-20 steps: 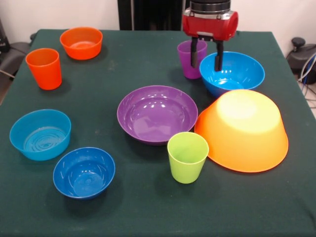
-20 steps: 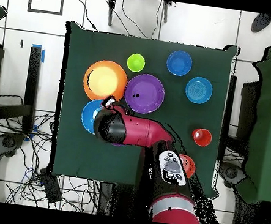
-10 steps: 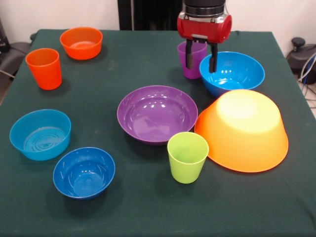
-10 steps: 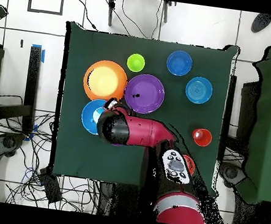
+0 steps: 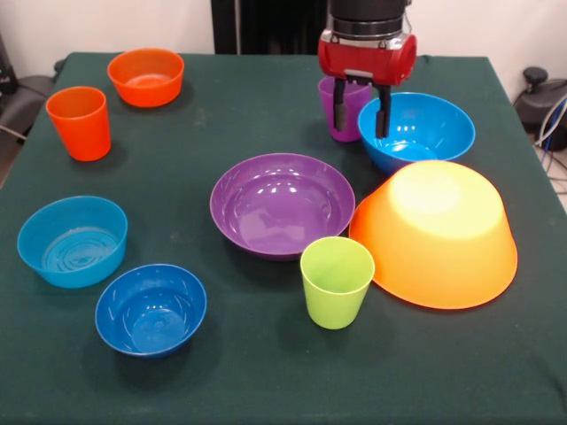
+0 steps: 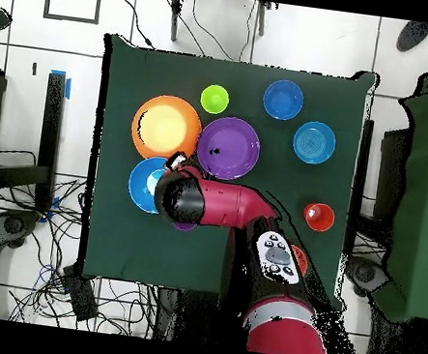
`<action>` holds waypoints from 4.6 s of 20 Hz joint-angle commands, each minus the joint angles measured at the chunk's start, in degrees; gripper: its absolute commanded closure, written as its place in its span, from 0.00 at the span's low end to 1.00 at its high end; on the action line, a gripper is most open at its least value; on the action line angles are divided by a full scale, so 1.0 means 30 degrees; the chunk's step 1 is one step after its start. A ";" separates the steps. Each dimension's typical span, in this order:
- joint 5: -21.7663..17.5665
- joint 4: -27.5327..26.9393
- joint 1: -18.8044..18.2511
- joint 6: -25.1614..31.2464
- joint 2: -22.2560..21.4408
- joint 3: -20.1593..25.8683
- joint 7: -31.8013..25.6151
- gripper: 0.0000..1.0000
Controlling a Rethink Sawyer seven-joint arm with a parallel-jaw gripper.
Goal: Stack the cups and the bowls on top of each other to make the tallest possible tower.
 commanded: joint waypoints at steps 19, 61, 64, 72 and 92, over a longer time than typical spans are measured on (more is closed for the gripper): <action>-0.1098 0.1027 -0.1678 0.3656 -0.0436 0.2653 -0.1930 0.00; -0.8951 -0.2633 -0.3355 0.4544 0.2548 0.7595 -0.4680 0.00; -0.9336 -0.2593 -0.4084 0.5131 0.3243 0.8292 -0.5823 0.00; -0.9914 -0.0885 -0.4748 0.5591 0.2058 0.8676 -0.5394 0.00; -1.1238 0.0783 -0.6090 0.6861 0.1225 0.9745 -0.5267 0.00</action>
